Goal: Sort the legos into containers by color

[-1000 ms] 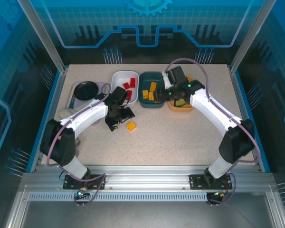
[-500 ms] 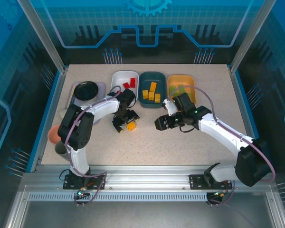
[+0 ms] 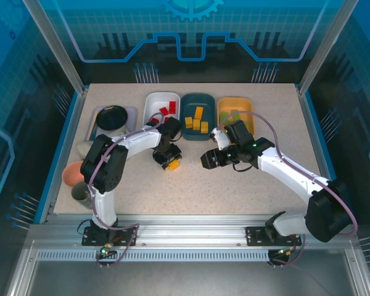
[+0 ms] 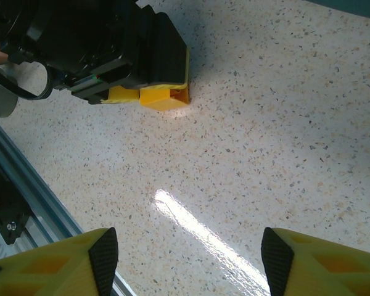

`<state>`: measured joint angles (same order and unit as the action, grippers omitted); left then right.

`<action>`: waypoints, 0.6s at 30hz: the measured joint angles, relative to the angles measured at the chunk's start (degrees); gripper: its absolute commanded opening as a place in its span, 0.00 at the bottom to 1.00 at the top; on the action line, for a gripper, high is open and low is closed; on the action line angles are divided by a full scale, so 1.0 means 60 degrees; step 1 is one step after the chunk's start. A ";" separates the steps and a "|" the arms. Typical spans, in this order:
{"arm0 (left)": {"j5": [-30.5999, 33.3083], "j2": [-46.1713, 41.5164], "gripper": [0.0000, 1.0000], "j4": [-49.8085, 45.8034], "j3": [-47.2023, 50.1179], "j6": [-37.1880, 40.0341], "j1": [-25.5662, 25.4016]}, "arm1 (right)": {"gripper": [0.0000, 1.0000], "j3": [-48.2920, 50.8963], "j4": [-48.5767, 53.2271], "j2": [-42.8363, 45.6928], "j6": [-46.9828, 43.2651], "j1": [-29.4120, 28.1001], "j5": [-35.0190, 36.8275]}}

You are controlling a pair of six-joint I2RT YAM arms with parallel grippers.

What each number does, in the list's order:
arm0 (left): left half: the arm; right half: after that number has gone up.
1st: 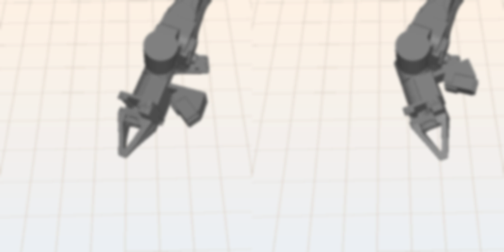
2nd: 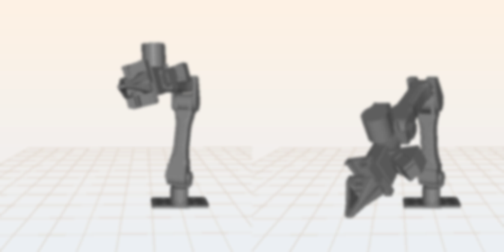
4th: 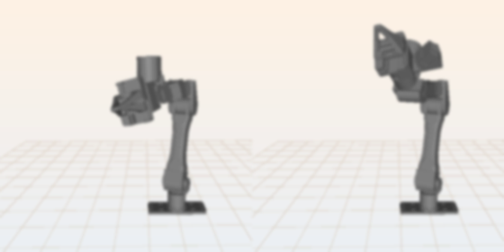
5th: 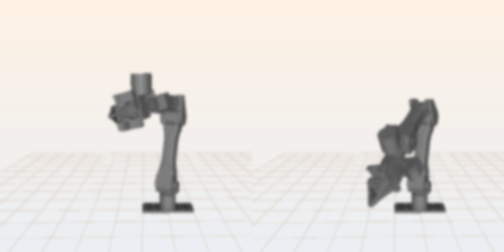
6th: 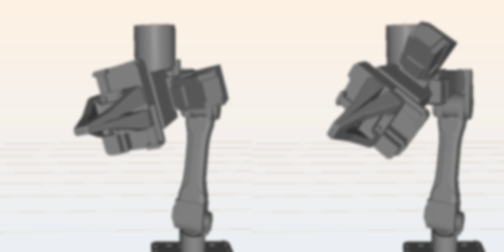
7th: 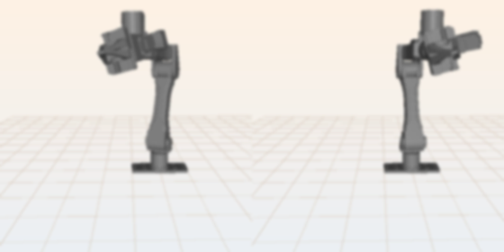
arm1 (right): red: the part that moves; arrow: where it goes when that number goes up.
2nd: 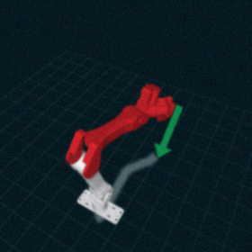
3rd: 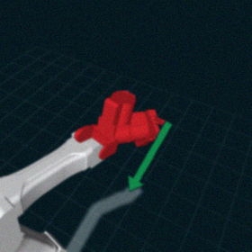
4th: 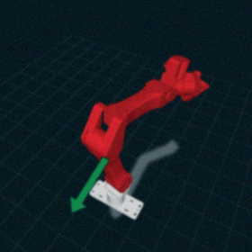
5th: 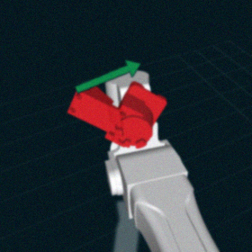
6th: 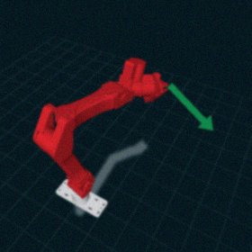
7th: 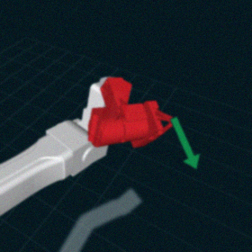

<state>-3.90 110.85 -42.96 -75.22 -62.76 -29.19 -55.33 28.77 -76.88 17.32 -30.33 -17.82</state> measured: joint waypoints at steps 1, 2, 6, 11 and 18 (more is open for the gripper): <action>0.0007 -0.0004 0.39 -0.0029 -0.0018 0.0007 -0.0040 | 0.65 -0.0015 0.0018 0.0000 0.0004 0.0025 0.0007; 0.0033 -0.0004 0.39 -0.0098 -0.0076 0.0055 -0.0069 | 0.65 -0.0036 0.0036 0.0004 0.0018 0.0069 0.0036; 0.0353 -0.0004 0.38 -0.0688 -0.0980 0.0605 -0.0124 | 0.65 -0.0109 0.0044 0.0120 0.0280 0.0616 0.0066; 0.0878 0.0055 0.36 -0.1417 -0.3304 0.1770 -0.0127 | 0.66 -0.0750 0.0040 0.0313 0.0761 0.1599 0.0062; 0.1534 0.1712 0.35 -0.2197 -0.7198 0.3424 -0.0127 | 0.66 -0.2229 0.0015 -0.0062 0.1443 0.2014 0.0215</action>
<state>5.30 121.12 -56.14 -118.41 -42.22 -29.95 -68.71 28.86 -77.25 25.98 -18.24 -16.53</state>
